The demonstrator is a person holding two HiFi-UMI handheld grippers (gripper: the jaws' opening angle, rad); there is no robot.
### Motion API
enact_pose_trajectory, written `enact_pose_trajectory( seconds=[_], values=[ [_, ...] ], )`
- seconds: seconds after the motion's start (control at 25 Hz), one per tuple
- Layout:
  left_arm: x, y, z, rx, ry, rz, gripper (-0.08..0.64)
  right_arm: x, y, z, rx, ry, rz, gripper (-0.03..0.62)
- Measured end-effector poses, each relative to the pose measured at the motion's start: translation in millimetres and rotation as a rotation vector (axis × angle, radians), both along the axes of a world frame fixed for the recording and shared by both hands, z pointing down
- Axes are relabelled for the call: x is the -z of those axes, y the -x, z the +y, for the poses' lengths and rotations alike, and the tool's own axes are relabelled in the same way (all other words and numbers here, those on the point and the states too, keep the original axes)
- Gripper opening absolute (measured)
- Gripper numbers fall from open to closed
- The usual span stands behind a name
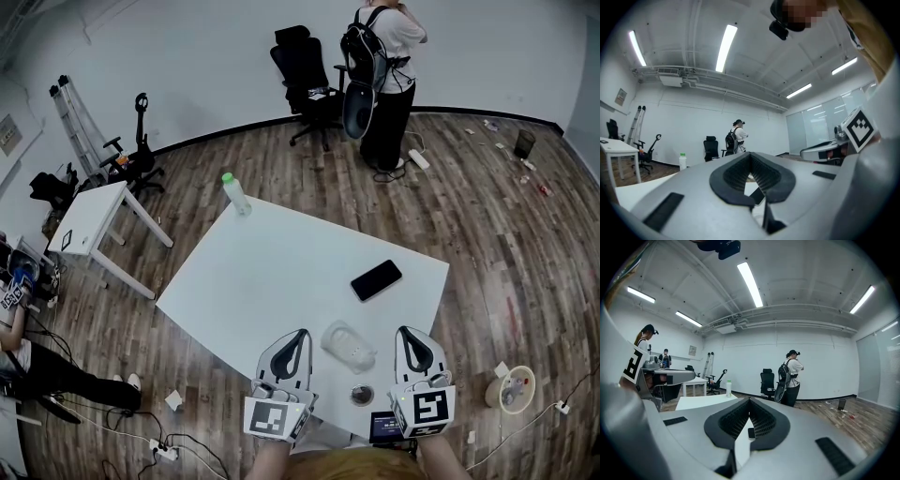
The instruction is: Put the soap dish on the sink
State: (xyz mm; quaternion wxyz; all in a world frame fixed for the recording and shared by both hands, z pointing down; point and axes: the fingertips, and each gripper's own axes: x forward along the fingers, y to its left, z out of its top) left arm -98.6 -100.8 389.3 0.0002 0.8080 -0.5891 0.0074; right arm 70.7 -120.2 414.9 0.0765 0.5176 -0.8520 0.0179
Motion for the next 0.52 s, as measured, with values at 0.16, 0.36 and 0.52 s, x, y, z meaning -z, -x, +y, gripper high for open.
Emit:
enact_pose_trajectory(
  seconds=[0.16,0.36,0.52],
  values=[
    [-0.1,-0.4,-0.5,-0.014,-0.01,0.014,0.006,-1.6,3.0,-0.7,0.006,0.006,-0.002,0.009],
    [-4.4,2.1,-2.8,0.0,0.017,0.003,0.006,-1.7,3.9,-1.2,0.007,0.011,-0.016,0.009],
    [-8.7,5.2,-3.9,0.007,0.024,0.006,0.006,-5.5,4.0,-2.9,0.007,0.016,-0.018,0.009]
  ],
)
